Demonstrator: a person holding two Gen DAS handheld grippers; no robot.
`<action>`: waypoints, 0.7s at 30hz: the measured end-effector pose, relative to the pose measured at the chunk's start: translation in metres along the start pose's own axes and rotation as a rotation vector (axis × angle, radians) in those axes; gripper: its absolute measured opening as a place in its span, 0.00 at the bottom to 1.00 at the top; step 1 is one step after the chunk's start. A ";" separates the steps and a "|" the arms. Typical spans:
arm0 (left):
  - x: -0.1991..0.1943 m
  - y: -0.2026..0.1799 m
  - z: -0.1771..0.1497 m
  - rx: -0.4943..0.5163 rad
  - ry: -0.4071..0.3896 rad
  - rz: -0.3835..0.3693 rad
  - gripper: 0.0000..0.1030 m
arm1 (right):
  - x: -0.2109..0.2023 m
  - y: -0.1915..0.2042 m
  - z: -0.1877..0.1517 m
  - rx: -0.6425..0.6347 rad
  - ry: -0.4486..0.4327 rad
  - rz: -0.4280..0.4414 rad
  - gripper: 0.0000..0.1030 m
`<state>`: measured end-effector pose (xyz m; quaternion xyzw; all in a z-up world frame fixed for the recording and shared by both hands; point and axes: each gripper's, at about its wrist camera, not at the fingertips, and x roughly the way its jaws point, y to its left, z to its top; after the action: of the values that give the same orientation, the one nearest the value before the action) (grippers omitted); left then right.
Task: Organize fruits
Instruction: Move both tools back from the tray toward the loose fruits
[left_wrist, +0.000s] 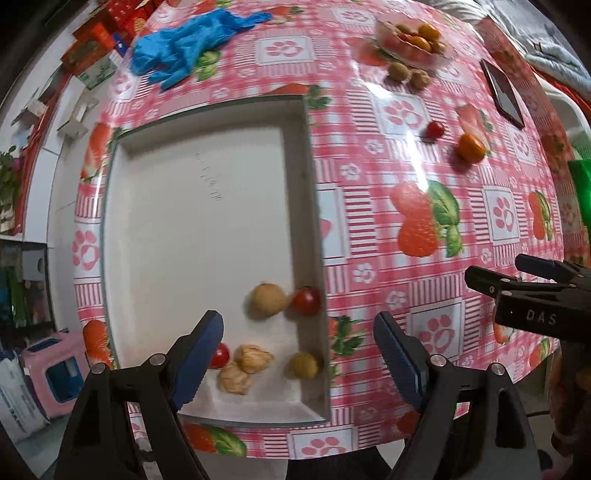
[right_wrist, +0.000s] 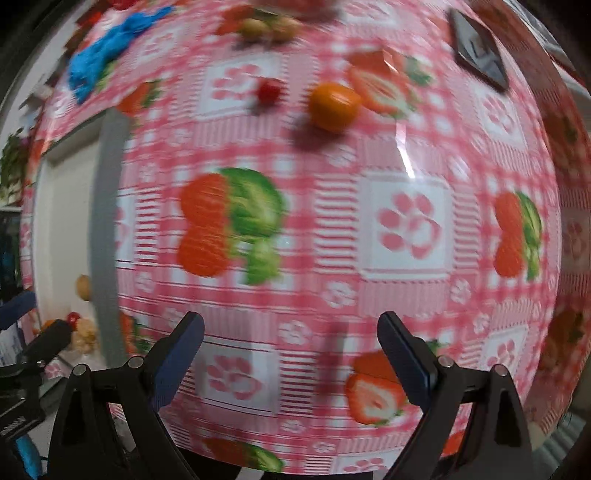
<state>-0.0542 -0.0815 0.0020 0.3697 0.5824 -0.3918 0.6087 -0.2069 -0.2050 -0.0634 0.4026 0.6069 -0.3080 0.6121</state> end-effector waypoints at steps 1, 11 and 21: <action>0.001 -0.003 0.000 0.006 0.006 -0.003 0.82 | 0.003 -0.008 -0.001 0.012 0.007 -0.003 0.93; -0.002 -0.035 0.022 0.034 0.012 -0.027 0.82 | 0.023 -0.068 -0.007 0.063 0.037 -0.072 0.93; -0.008 -0.071 0.075 0.003 -0.034 -0.050 0.82 | 0.029 -0.080 -0.017 -0.014 0.019 -0.108 1.00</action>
<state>-0.0874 -0.1790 0.0143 0.3491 0.5807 -0.4140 0.6079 -0.2821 -0.2257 -0.1005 0.3680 0.6356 -0.3323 0.5918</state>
